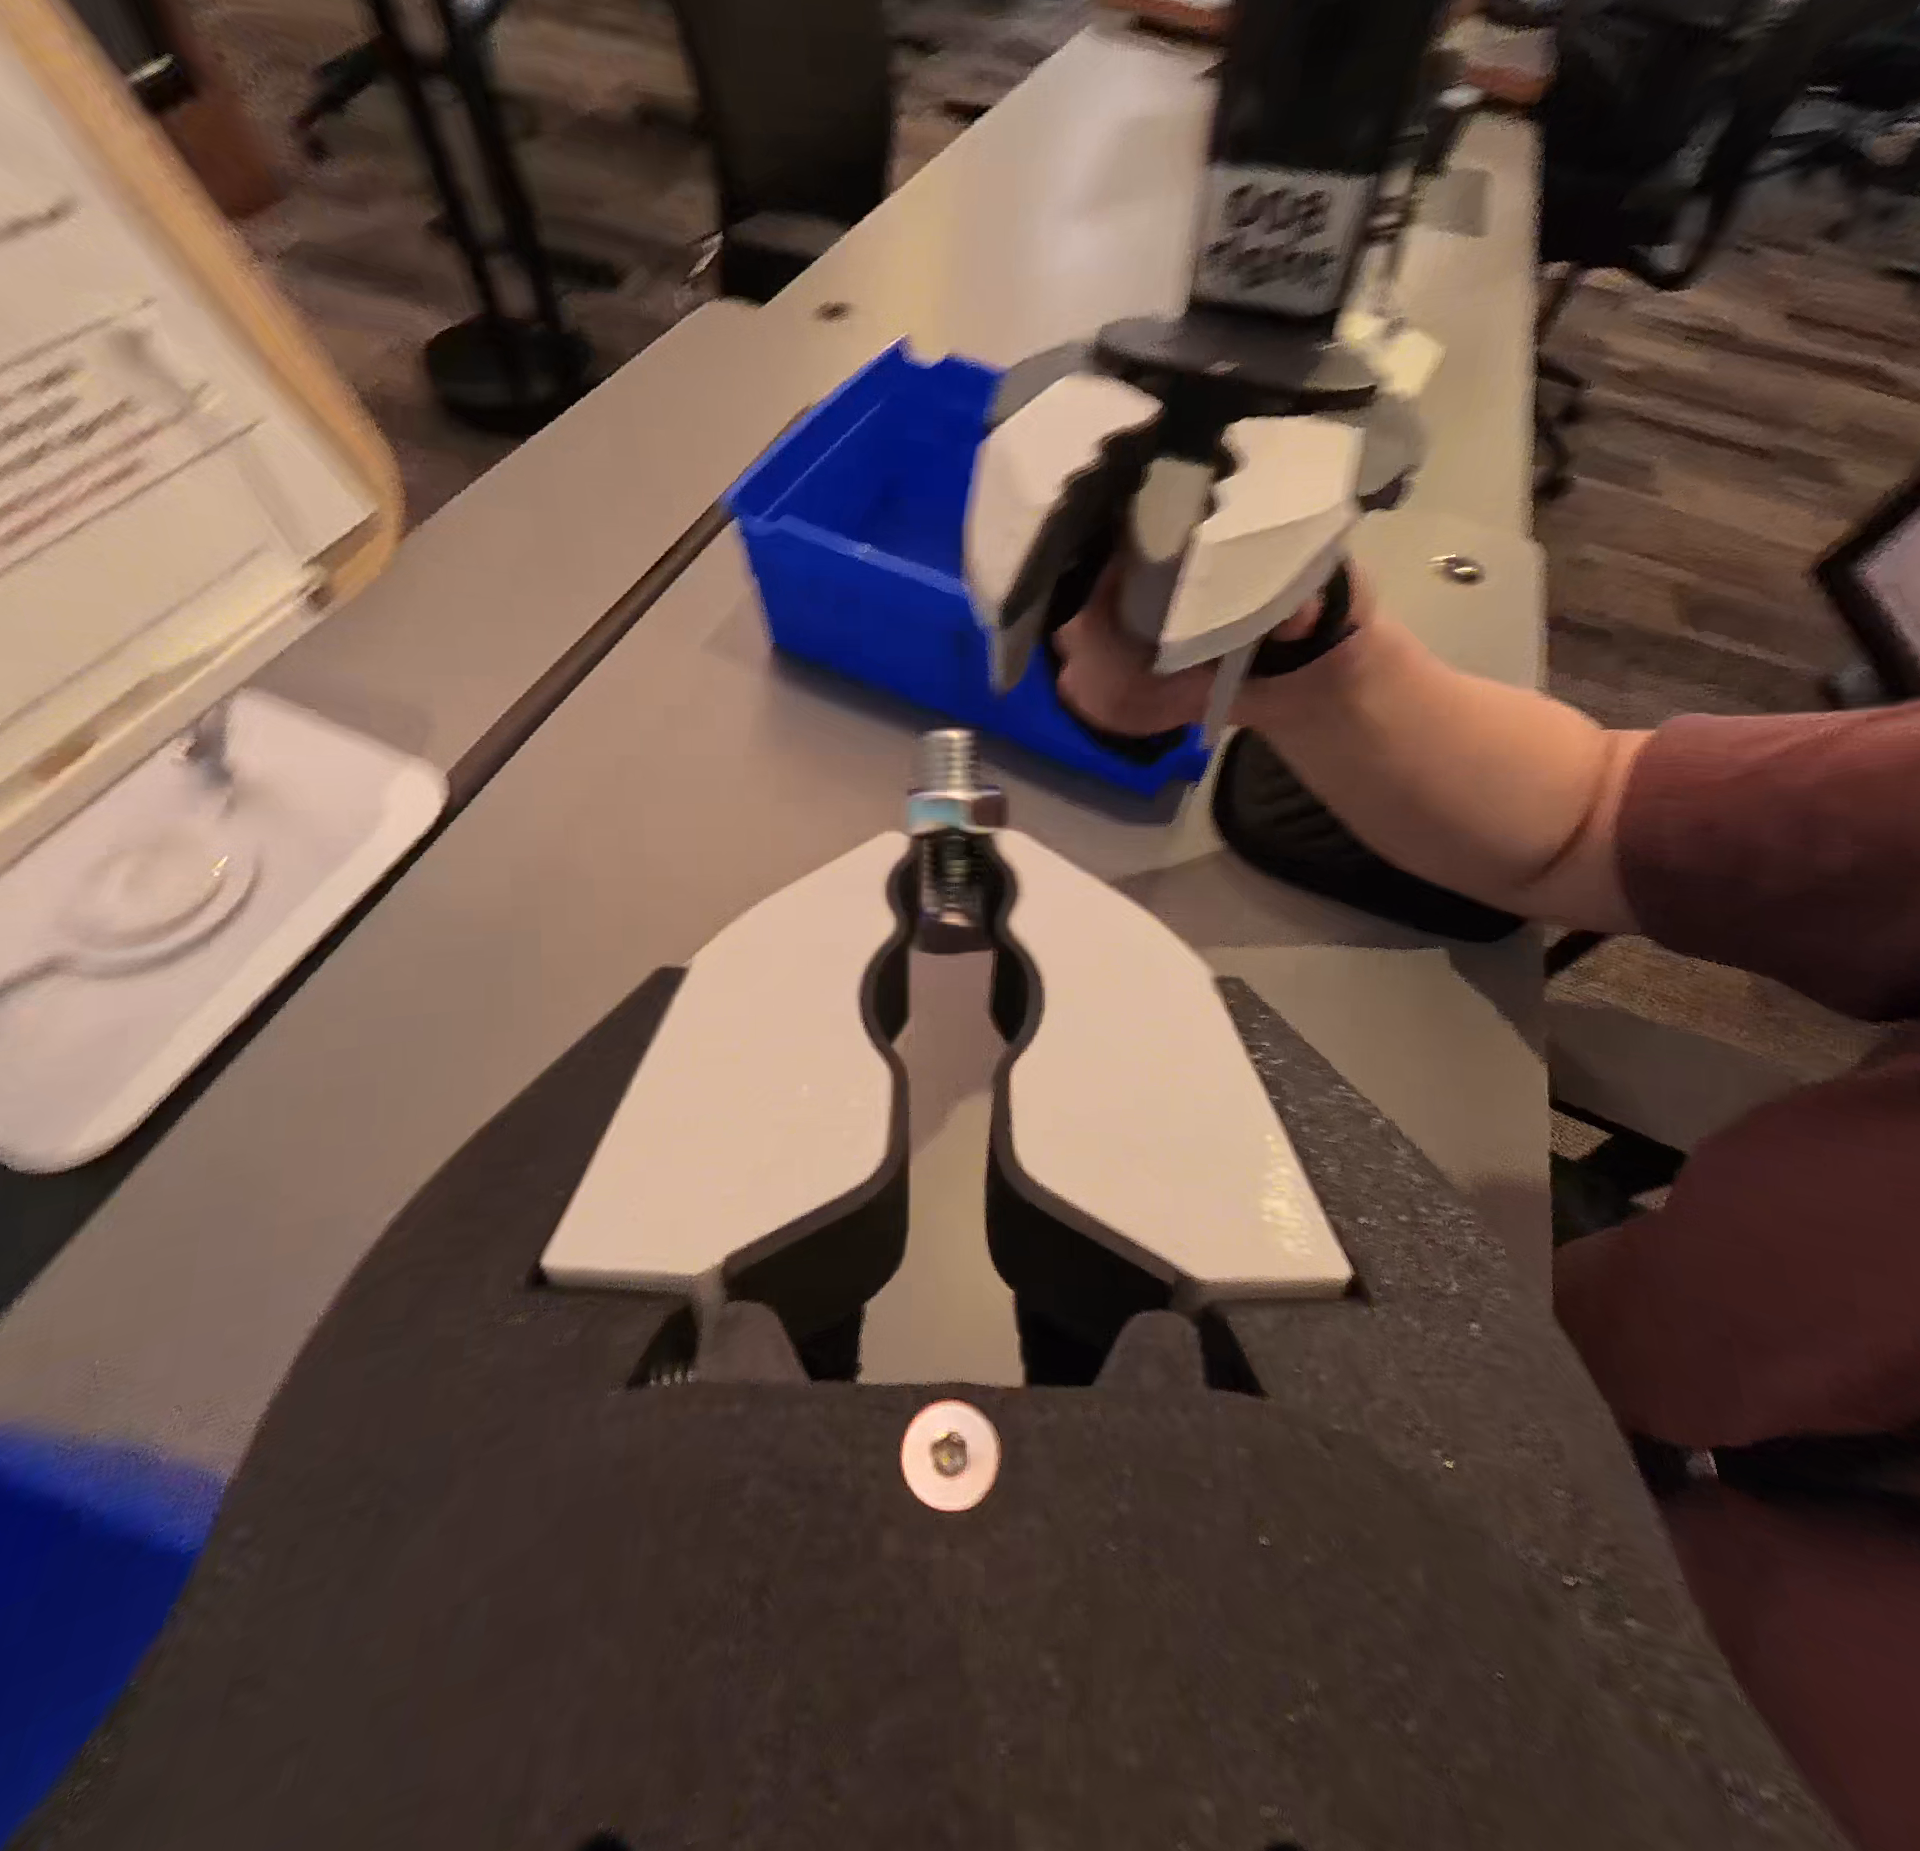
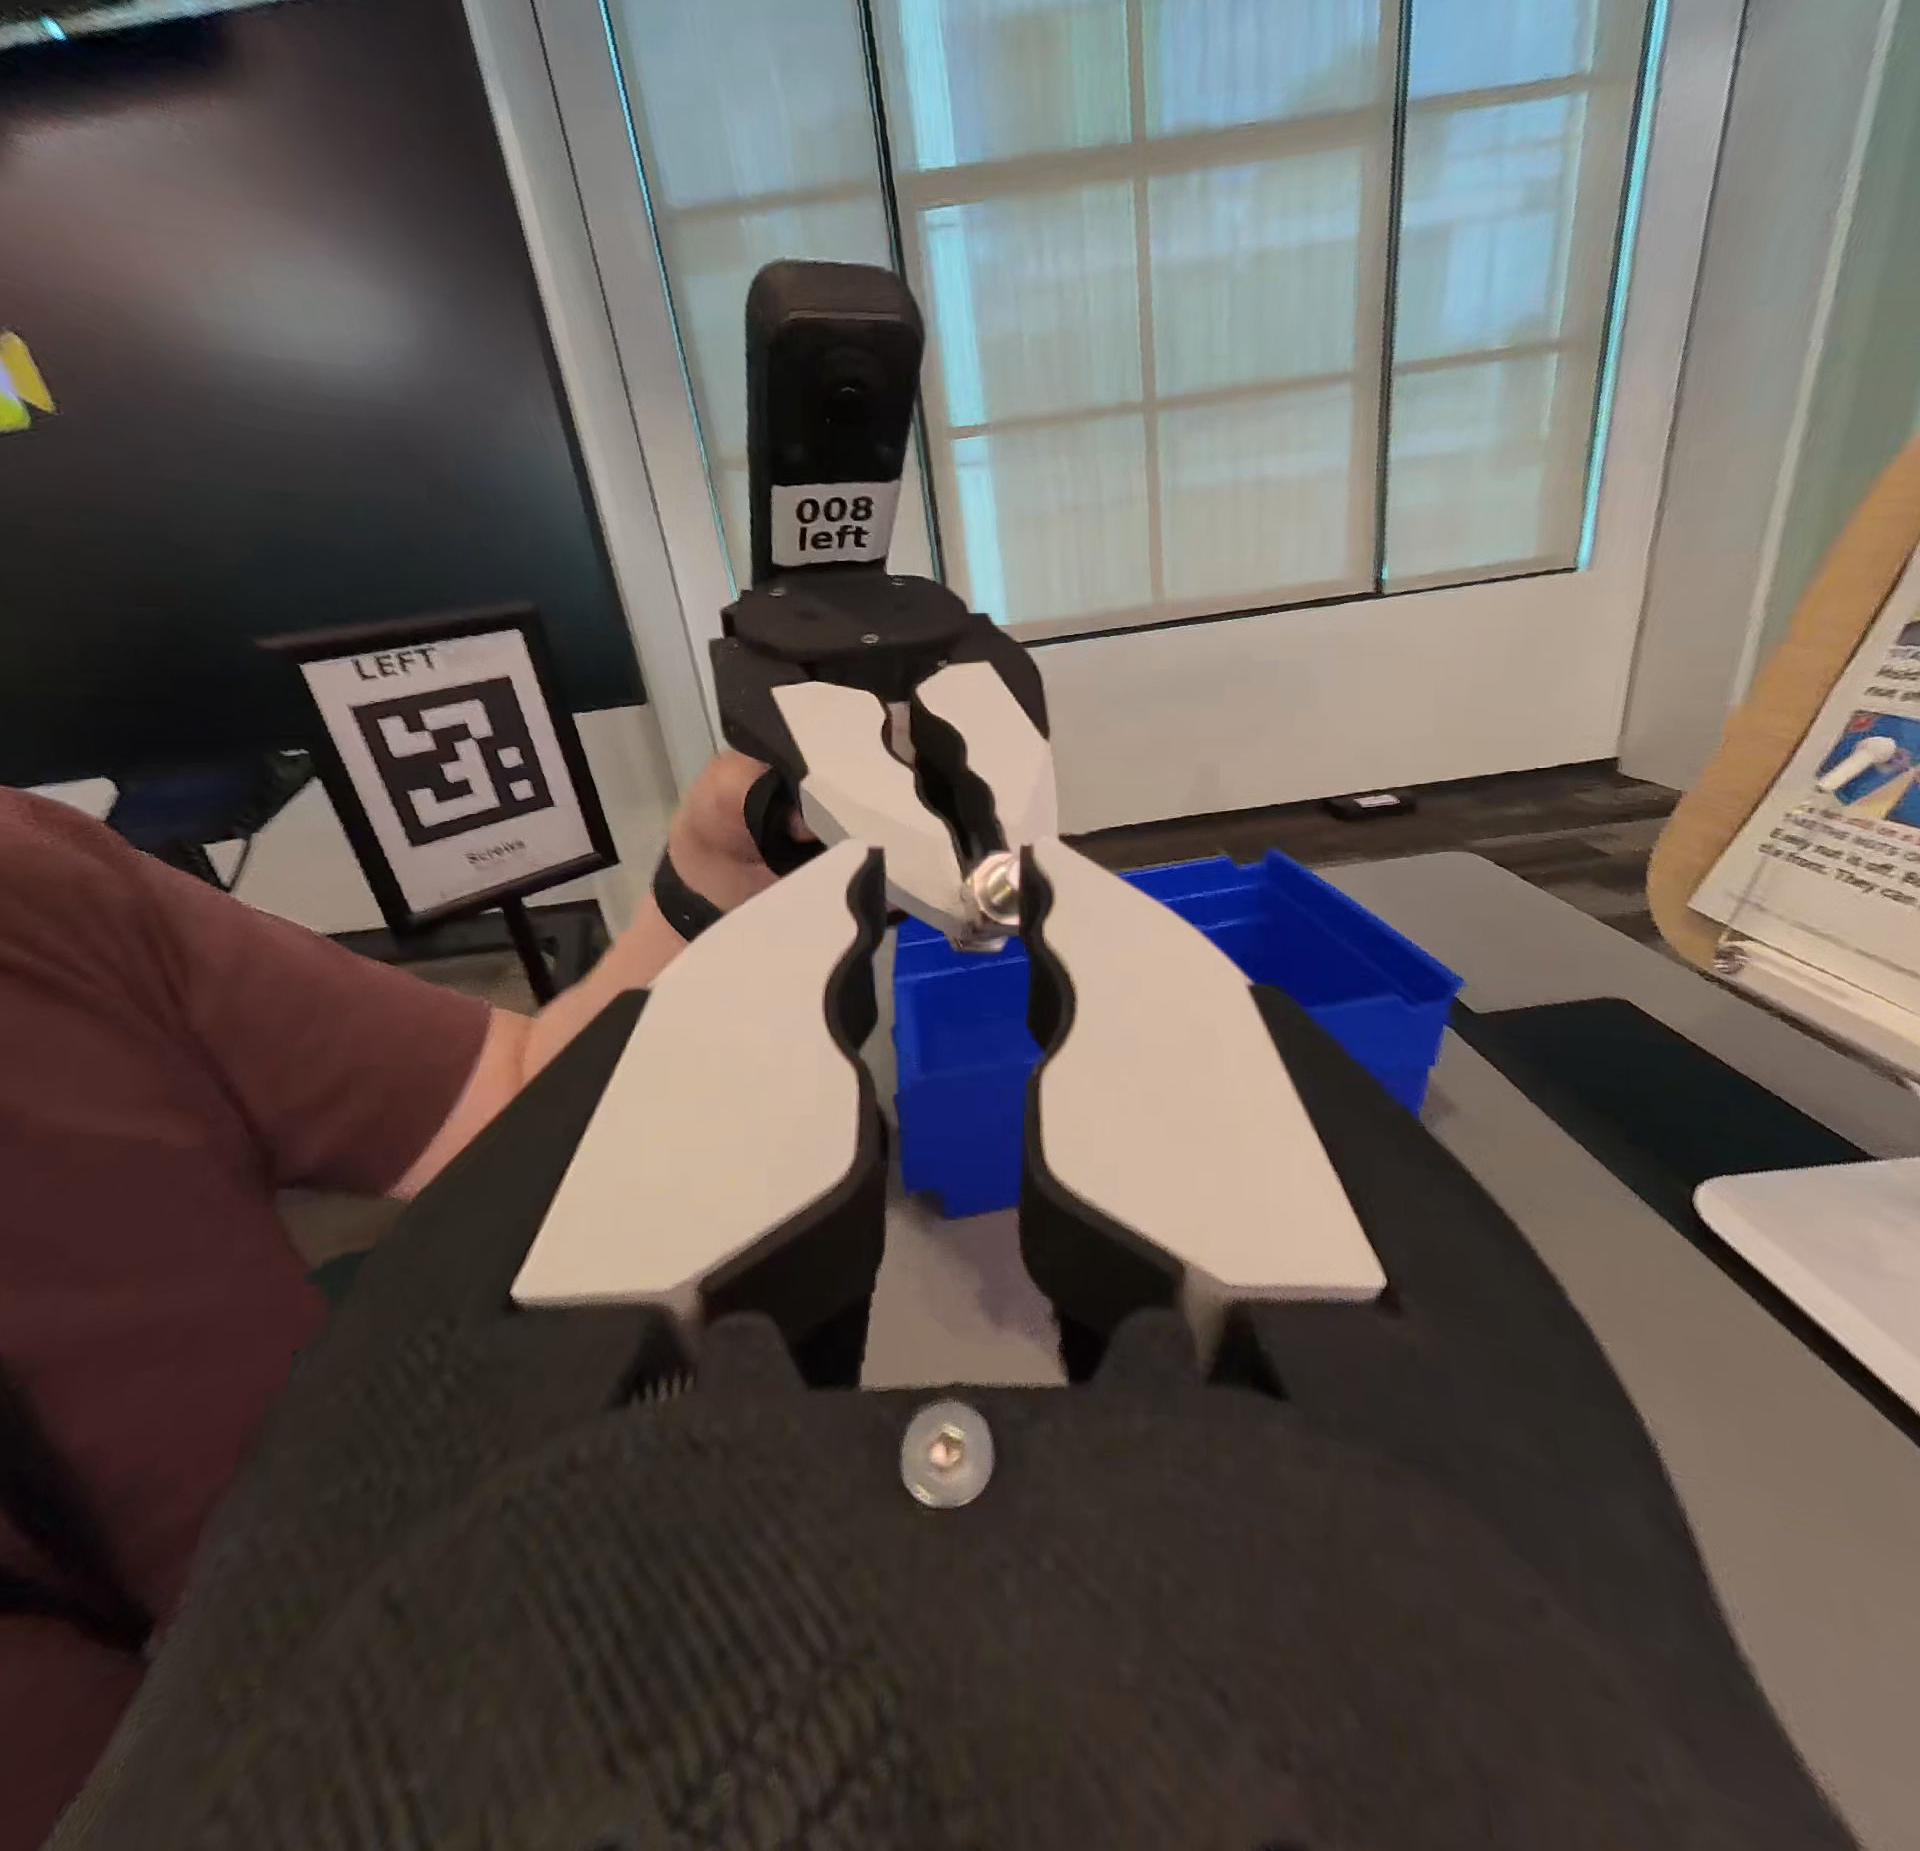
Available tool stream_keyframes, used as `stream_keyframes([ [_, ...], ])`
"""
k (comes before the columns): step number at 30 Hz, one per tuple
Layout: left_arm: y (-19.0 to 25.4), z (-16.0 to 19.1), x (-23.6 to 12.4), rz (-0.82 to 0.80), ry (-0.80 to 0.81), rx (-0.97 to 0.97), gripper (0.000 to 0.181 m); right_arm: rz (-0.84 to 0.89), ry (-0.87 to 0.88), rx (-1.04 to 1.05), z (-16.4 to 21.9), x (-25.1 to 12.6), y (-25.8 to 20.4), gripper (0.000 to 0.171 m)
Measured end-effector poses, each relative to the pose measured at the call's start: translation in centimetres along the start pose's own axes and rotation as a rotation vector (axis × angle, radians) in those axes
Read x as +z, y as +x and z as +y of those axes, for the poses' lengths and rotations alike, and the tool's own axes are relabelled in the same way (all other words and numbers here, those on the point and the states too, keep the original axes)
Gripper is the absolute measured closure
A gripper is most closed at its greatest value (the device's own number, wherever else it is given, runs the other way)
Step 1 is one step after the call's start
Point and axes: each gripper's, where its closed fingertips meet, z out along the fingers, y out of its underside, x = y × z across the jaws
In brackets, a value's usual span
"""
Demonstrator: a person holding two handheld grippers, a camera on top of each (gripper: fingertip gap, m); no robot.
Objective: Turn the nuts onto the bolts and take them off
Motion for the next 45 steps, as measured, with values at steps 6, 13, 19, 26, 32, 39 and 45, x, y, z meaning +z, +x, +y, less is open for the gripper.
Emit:
stream_keyframes([
  [6, 1.2, -1.6, 2.3, 0.119, 0.116, -0.004, 0.172, 0.007, 0.025, 0.068, 0.1, -0.7, 1.3, 0.147],
  [13, 1.2, -1.9, 1.7, 0.163, 0.187, 0.004, 0.172, -0.106, 0.071, 0.214, 1.0, -0.4, 1.6, 0.157],
  [19, 1.4, -1.1, 2.5, 0.166, 0.162, 0.010, 0.172, -0.126, 0.104, 0.229, 1.1, -0.3, 1.3, 0.161],
  [26, 1.6, -0.8, 2.6, 0.166, 0.140, -0.006, 0.132, -0.073, 0.013, 0.088, 0.9, -0.8, 0.9, 0.161],
  [32, 4.0, -0.4, 4.6, 0.225, 0.120, 0.059, 0.137, -0.101, -0.058, -0.051, 0.3, -1.2, -1.1, 0.161],
  [39, 5.4, 0.1, 5.9, 0.180, 0.081, 0.172, 0.153, -0.120, -0.113, -0.158, 0.0, -1.9, -2.4, 0.161],
  [45, 6.1, -0.5, 5.6, 0.190, 0.122, 0.210, 0.158, -0.154, -0.143, -0.184, 0.1, -2.0, -3.1, 0.161],
])
